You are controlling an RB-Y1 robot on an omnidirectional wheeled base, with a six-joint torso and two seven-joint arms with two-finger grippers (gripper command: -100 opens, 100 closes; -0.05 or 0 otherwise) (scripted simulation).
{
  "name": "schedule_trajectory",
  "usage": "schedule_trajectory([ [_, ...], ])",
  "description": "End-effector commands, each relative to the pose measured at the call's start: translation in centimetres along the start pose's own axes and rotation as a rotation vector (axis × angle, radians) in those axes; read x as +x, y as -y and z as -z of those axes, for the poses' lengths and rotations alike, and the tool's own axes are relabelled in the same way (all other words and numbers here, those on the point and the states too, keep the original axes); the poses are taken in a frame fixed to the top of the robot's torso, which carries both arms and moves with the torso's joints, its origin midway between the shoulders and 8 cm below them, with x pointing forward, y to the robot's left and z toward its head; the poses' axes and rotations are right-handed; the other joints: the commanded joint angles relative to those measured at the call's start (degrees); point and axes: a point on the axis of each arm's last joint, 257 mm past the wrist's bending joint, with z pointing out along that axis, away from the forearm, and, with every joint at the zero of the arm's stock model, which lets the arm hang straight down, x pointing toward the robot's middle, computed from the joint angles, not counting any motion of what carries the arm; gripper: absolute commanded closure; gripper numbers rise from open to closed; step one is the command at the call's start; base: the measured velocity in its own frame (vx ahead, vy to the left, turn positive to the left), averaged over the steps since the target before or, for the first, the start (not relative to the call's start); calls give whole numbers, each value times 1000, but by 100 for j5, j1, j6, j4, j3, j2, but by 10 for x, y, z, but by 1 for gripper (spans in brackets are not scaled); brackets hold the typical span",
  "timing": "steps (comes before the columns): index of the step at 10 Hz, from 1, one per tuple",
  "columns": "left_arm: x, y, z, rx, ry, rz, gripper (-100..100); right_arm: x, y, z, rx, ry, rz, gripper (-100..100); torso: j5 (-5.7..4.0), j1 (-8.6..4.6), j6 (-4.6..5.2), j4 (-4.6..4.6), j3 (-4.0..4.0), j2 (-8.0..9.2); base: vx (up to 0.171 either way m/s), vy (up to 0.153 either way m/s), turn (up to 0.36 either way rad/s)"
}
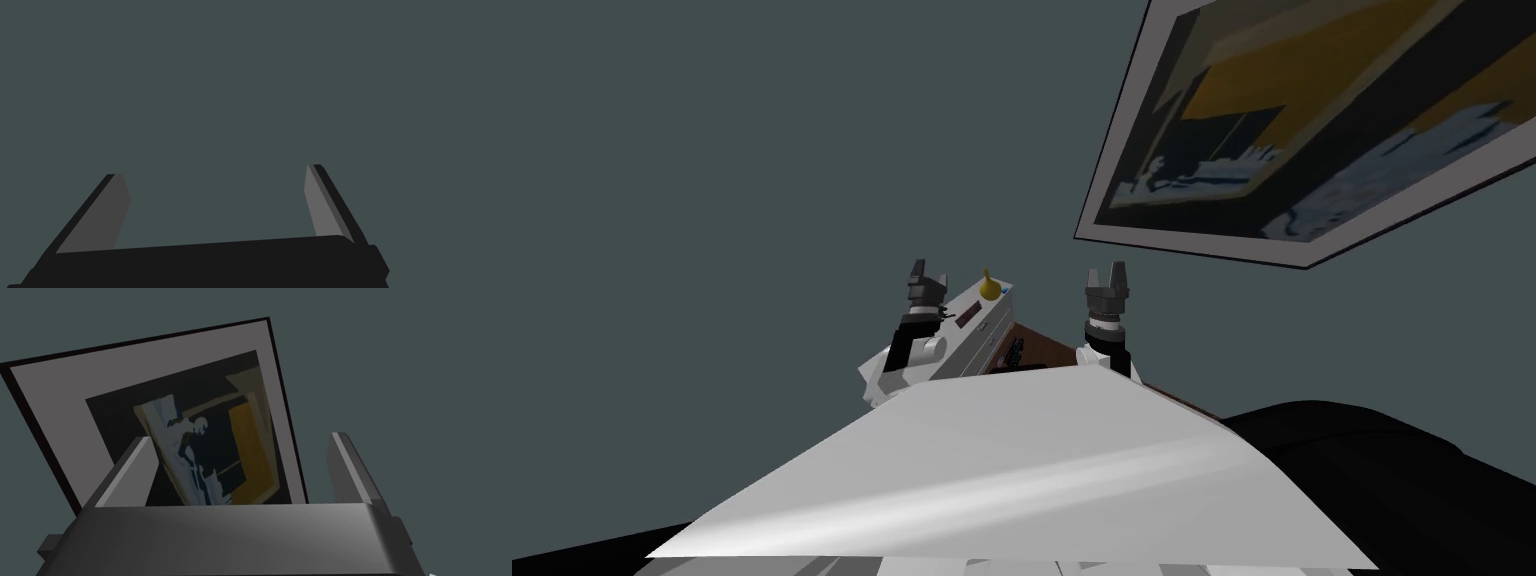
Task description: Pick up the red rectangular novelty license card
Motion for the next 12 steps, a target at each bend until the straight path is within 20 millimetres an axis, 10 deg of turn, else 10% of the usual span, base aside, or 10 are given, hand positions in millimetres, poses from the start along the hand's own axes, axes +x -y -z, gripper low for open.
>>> schedule_trajectory([
  [1, -1, -12, -4, -41, 6, 5, -100, 0, 0, 0, 0, 0, 0, 0, 0, 0, 0, 0, 0, 0, 44, -41, 89],
  [12, -23, -95, -28, -312, 69, 57, -100, 0, 0, 0, 0, 0, 0, 0, 0, 0, 0, 0, 1, 2, 41, -42, 71],
])
